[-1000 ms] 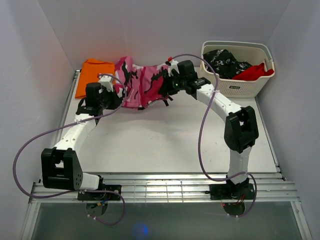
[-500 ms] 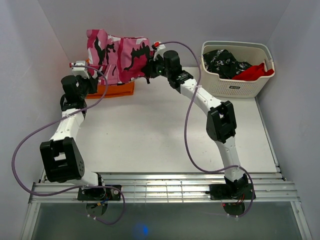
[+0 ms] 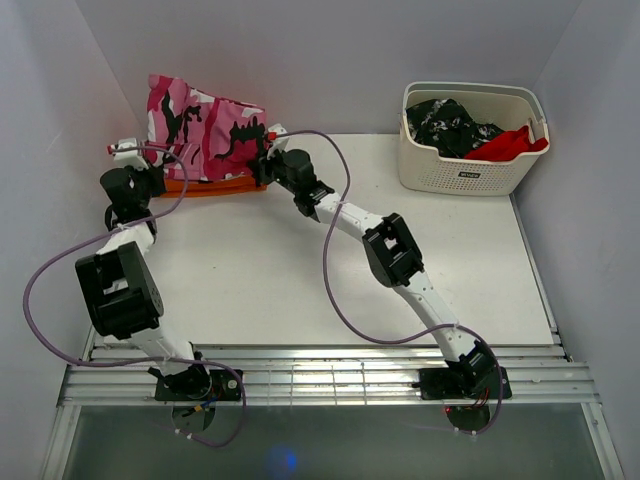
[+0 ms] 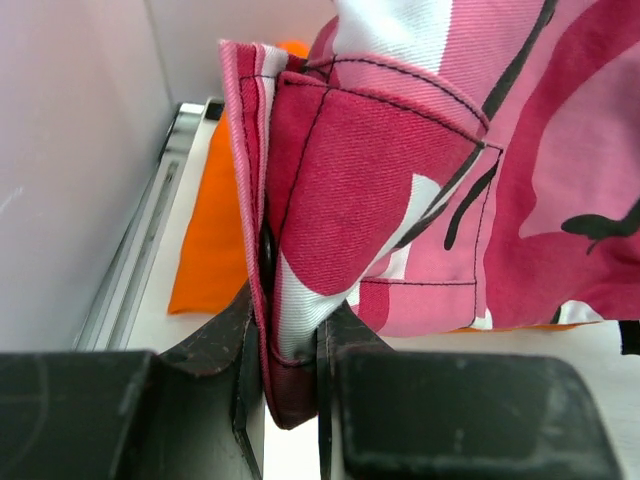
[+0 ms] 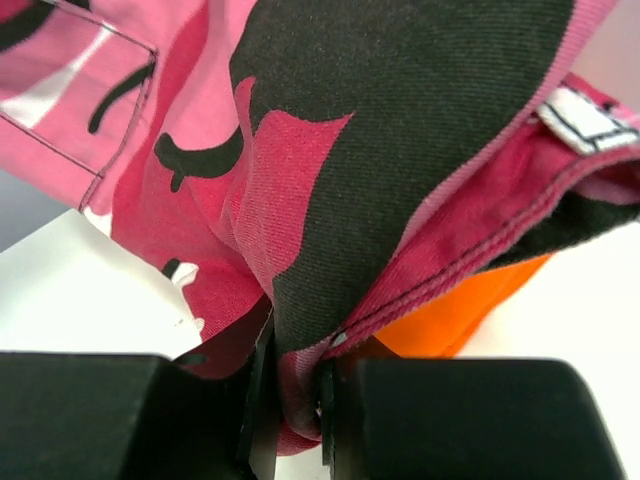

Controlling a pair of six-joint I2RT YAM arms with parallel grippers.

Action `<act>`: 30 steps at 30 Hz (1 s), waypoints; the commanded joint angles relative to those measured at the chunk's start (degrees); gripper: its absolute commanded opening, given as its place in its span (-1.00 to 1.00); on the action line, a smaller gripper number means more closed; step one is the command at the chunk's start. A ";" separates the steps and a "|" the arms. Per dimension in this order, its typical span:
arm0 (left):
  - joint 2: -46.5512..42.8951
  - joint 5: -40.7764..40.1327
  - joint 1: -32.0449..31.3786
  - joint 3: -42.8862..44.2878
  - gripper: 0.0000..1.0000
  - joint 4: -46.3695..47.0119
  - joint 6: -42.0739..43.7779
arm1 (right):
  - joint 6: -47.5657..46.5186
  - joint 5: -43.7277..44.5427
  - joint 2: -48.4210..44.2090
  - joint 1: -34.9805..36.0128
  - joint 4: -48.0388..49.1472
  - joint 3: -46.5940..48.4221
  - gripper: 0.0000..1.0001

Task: Fold and stack the trousers
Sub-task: Neatly place the folded trousers to the corner

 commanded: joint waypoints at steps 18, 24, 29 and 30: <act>18.83 -6.18 4.07 1.87 -1.00 19.51 -0.80 | -6.11 12.73 11.89 -0.16 19.52 9.03 -0.80; 19.19 -7.06 4.51 3.72 -1.00 20.92 -0.97 | -5.50 12.47 10.23 -0.16 21.10 7.81 -0.81; 18.39 -7.32 5.30 5.21 -1.00 20.66 -1.41 | -5.23 10.89 7.85 -0.16 22.60 6.93 -0.81; 18.74 -7.41 5.48 5.48 -1.00 20.57 -1.50 | -5.58 10.71 7.94 -0.16 22.69 7.01 -0.81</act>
